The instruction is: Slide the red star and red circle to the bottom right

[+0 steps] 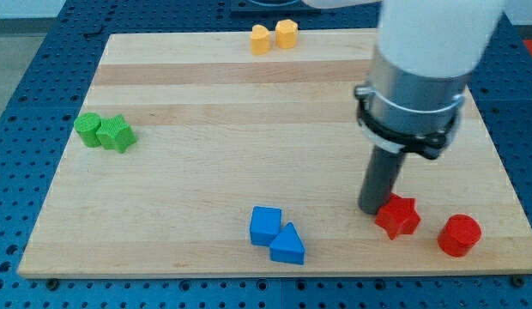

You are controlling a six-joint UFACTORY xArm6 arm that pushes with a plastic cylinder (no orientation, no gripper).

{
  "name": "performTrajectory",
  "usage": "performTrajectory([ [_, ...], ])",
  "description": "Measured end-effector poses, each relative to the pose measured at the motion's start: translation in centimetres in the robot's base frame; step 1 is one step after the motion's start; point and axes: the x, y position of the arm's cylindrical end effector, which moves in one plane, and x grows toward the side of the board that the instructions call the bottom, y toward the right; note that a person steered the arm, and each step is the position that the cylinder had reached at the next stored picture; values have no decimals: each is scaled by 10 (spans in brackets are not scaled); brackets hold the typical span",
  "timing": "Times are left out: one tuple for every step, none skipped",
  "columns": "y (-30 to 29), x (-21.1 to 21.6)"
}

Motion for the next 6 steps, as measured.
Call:
performTrajectory([
  [-2, 0],
  [-30, 0],
  [-45, 8],
  [-44, 19],
  [-30, 22],
  [-10, 23],
])
